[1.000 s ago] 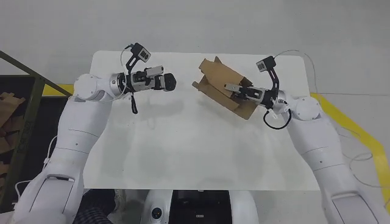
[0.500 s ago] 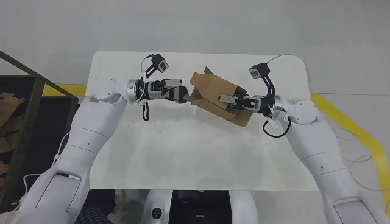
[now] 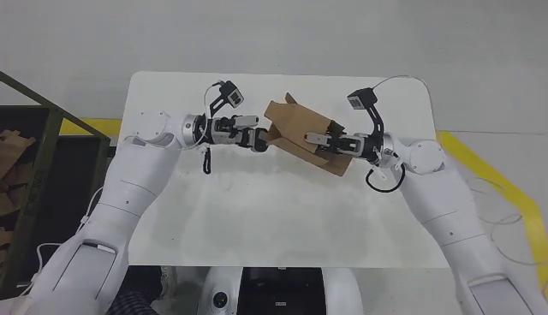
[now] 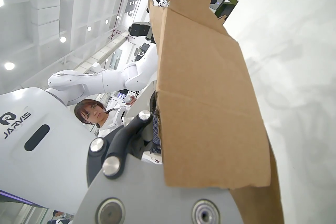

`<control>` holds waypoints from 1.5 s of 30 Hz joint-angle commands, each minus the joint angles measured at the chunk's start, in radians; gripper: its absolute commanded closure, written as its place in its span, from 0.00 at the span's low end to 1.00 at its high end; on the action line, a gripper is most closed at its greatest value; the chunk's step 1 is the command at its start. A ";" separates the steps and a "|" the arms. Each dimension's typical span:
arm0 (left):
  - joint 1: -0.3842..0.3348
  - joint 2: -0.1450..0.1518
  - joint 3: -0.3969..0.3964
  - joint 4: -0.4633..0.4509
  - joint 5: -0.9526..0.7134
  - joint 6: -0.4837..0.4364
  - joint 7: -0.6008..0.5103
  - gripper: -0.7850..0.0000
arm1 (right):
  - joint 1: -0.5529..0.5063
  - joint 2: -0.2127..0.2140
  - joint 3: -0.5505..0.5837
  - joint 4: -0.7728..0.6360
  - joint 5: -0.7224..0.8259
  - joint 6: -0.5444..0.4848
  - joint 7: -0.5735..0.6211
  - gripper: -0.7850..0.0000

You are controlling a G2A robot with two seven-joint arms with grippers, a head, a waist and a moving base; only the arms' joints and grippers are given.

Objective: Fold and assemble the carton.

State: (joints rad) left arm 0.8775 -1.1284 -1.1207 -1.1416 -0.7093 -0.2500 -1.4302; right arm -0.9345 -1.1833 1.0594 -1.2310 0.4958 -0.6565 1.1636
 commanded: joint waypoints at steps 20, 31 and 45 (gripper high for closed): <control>-0.019 -0.011 0.018 -0.017 -0.027 0.003 -0.022 0.00 | -0.004 0.016 -0.059 -0.045 0.055 0.011 0.011 1.00; -0.030 -0.014 0.027 -0.011 -0.020 -0.003 -0.045 0.00 | 0.003 0.028 -0.074 -0.058 0.118 0.036 0.036 1.00; -0.043 -0.012 0.021 -0.023 -0.018 -0.005 -0.080 0.00 | 0.001 0.050 -0.099 -0.081 0.140 0.055 0.055 1.00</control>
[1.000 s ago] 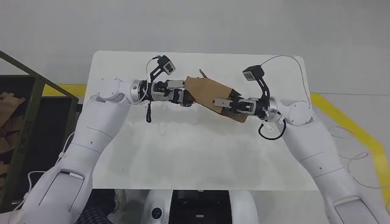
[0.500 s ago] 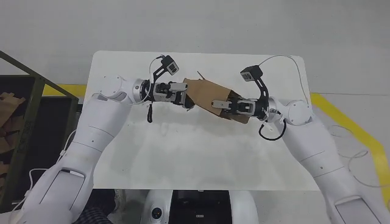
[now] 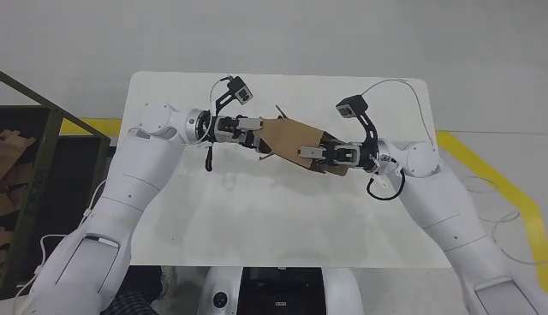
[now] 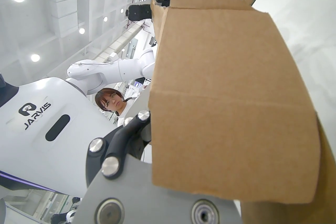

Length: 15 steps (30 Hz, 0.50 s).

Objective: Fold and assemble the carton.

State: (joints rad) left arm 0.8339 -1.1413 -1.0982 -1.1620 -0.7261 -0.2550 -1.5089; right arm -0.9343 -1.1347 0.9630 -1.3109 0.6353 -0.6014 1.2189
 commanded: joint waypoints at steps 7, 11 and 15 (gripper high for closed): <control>0.006 0.002 -0.003 -0.025 -0.001 0.003 -0.012 0.00 | 0.008 0.007 -0.025 -0.004 0.005 -0.004 -0.004 1.00; 0.009 0.002 0.000 -0.035 0.005 0.003 -0.013 0.00 | 0.015 0.010 -0.037 -0.001 0.009 -0.009 -0.009 1.00; 0.012 0.003 -0.002 -0.039 0.007 0.004 -0.013 0.00 | 0.020 0.014 -0.043 0.005 0.013 -0.016 -0.016 1.00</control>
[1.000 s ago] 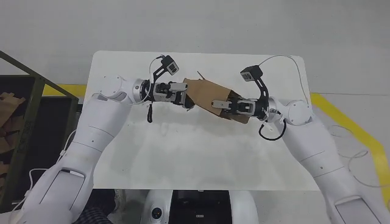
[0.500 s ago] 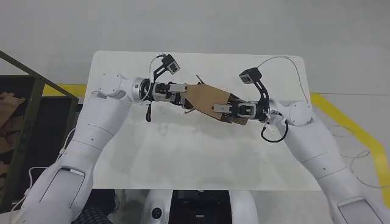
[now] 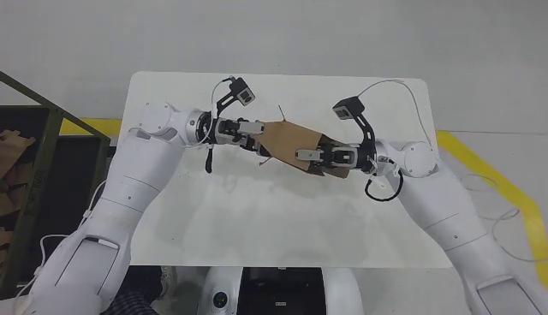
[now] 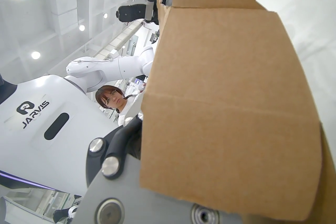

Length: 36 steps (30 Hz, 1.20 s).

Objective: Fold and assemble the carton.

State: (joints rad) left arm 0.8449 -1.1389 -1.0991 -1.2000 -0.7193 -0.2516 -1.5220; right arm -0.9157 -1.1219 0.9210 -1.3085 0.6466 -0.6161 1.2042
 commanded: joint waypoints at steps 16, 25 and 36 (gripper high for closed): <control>0.003 0.008 -0.030 0.000 -0.007 0.006 0.006 0.00 | 0.009 0.012 -0.017 0.002 0.063 0.010 0.010 1.00; -0.001 0.005 -0.012 -0.018 0.004 0.013 0.005 0.00 | 0.019 0.013 -0.039 0.003 0.061 0.006 0.006 1.00; 0.001 0.007 -0.022 0.004 -0.002 0.009 0.002 0.00 | 0.024 0.020 -0.036 0.013 0.073 -0.002 -0.002 1.00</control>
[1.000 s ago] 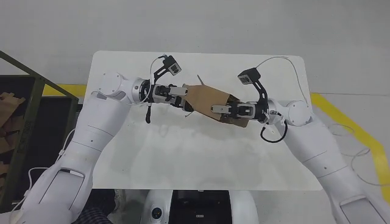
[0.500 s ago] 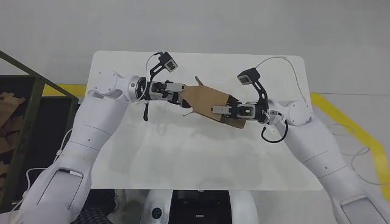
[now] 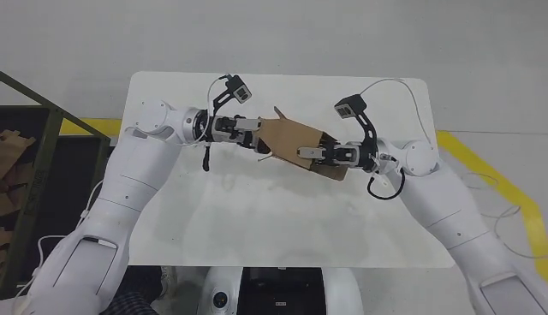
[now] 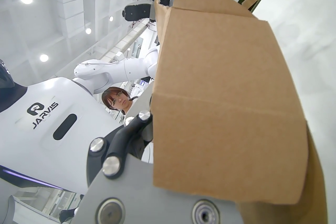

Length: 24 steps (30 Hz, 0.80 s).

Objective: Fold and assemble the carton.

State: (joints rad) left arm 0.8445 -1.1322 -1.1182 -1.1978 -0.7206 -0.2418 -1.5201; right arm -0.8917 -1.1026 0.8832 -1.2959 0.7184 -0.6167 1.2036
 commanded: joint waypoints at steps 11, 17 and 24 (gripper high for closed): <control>0.036 0.012 -0.045 0.004 -0.026 0.000 -0.007 0.00 | 0.009 0.004 0.036 0.078 0.025 -0.043 -0.043 1.00; 0.055 0.017 -0.056 -0.029 -0.027 0.006 -0.014 0.00 | 0.023 -0.006 0.040 0.148 0.026 -0.067 -0.068 1.00; 0.053 0.018 -0.057 -0.049 -0.033 0.010 -0.003 0.00 | 0.035 -0.024 0.018 0.175 -0.038 -0.075 -0.112 1.00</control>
State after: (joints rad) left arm 0.8998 -1.1140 -1.1769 -1.2454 -0.7528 -0.2324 -1.5263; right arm -0.8572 -1.1241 0.9052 -1.1197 0.6911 -0.6924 1.0981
